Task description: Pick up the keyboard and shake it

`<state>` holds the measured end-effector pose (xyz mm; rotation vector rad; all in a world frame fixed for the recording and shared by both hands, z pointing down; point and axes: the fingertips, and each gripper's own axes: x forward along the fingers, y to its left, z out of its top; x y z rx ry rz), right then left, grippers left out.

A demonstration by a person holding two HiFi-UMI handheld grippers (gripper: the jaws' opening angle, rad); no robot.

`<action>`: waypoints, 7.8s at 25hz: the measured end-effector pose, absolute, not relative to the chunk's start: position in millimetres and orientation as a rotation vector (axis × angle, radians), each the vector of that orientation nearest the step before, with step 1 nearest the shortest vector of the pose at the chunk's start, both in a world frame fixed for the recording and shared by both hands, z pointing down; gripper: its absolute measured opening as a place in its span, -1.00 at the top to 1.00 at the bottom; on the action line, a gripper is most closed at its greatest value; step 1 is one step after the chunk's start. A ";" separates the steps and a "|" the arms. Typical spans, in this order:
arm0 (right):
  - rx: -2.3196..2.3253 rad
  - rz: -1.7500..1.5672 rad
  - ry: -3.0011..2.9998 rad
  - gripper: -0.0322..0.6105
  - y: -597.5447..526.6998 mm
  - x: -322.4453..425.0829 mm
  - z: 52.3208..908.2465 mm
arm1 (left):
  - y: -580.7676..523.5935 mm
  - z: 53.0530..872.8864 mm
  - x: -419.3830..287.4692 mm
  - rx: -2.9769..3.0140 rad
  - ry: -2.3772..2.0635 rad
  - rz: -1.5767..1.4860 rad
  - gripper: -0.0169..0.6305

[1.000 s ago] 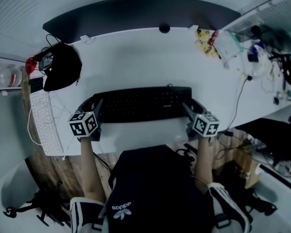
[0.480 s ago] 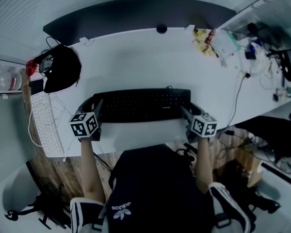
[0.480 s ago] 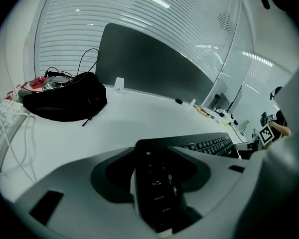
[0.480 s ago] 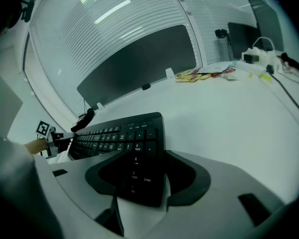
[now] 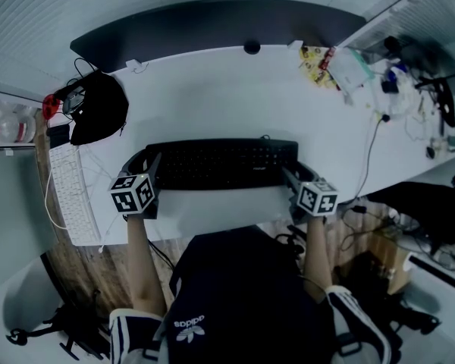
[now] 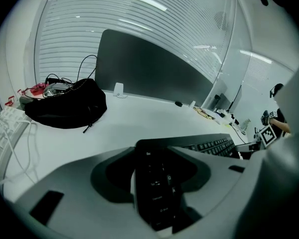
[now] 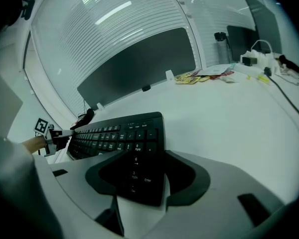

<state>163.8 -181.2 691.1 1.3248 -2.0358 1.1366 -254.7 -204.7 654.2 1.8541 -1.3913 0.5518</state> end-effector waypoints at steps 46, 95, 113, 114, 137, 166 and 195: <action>1.729 -0.008 -2.762 0.20 -218.4 155.2 348.2 | -199.2 262.3 -255.1 2.678 -1.987 -0.149 0.34; 1.716 -0.061 -2.796 0.20 -175.1 184.2 355.6 | -145.6 276.1 -226.7 2.624 -2.073 -0.245 0.35; 1.693 -0.032 -2.841 0.21 -169.6 223.1 359.4 | -145.0 274.0 -189.2 2.659 -2.045 -0.238 0.35; 1.694 -0.012 -2.836 0.21 -167.5 224.0 364.3 | -144.2 275.6 -188.9 2.666 -2.037 -0.229 0.35; 1.682 0.084 -2.843 0.24 -193.0 216.4 372.4 | -171.6 275.1 -195.9 2.606 -2.071 -0.293 0.35; 1.671 0.101 -2.805 0.25 -187.9 230.4 386.4 | -160.5 301.6 -185.4 2.562 -2.008 -0.262 0.35; 1.184 -0.197 -2.676 0.25 -211.2 180.6 370.8 | -86.6 447.2 -213.2 2.013 -2.095 -0.445 0.35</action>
